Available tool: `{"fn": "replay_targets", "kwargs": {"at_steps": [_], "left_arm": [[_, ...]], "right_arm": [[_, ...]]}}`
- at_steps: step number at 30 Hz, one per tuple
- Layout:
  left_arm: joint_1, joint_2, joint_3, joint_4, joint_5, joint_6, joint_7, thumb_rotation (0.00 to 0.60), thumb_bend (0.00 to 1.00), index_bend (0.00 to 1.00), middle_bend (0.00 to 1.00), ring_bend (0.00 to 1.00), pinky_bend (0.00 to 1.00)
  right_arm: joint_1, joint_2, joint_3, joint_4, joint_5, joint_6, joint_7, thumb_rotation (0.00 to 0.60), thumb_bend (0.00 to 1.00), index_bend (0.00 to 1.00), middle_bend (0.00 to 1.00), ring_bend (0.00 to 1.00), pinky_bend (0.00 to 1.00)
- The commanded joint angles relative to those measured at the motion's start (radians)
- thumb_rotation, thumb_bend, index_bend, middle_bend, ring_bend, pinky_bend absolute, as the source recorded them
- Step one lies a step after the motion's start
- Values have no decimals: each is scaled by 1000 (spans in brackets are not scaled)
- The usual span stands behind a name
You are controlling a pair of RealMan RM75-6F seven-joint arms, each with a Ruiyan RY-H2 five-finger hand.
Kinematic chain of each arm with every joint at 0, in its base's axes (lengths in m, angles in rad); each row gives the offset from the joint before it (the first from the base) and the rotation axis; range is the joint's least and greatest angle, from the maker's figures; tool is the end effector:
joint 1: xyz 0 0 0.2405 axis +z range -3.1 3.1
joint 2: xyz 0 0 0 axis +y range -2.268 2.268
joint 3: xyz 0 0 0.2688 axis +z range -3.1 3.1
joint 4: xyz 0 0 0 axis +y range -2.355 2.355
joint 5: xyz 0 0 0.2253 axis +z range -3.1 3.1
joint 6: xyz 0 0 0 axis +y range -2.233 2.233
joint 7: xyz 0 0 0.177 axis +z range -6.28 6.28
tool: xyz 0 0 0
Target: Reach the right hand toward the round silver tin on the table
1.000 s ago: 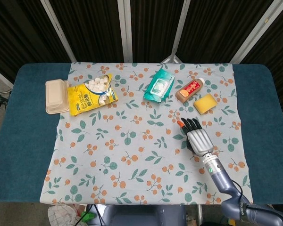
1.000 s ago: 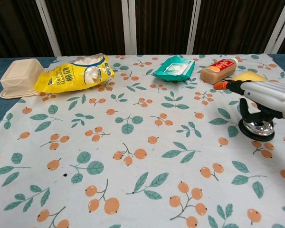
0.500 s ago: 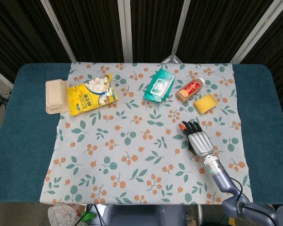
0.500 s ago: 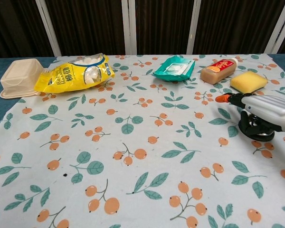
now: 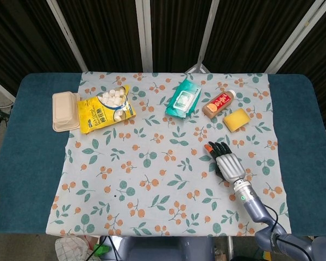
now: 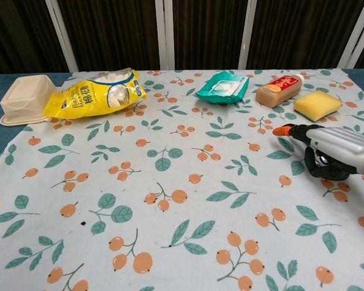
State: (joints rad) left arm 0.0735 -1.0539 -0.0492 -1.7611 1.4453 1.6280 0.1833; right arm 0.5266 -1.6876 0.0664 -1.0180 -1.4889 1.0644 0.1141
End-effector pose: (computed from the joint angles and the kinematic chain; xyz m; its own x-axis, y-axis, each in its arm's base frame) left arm -0.3321 0.1618 0.1843 0.4962 -0.0458 0.8670 0.8555 0.1963 -0.4792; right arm -0.2694 -0.3545 -0.0568 0.4033 -0.2462 0.8813 -0.8905 -0.3272 0.3161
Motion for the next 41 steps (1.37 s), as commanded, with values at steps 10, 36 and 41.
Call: {"fn": "replay_targets", "kwargs": {"at_steps": [10, 36, 41], "left_arm": [[8, 10, 4, -3, 11, 11, -25, 600, 467, 33, 0, 0, 73], [10, 21, 19, -9, 44, 12, -50, 600, 467, 32, 0, 0, 73], [6, 20, 18, -2, 37, 2, -50, 600, 467, 32, 0, 0, 73]], "right_arm": [[-21, 209, 53, -314, -19, 139, -151, 600, 978, 95, 0, 0, 0], [-440, 563, -91, -547, -37, 541, -136, 600, 978, 95, 0, 0, 0], [-440, 559, -78, -536, -23, 513, -125, 600, 978, 95, 0, 0, 0]]}}
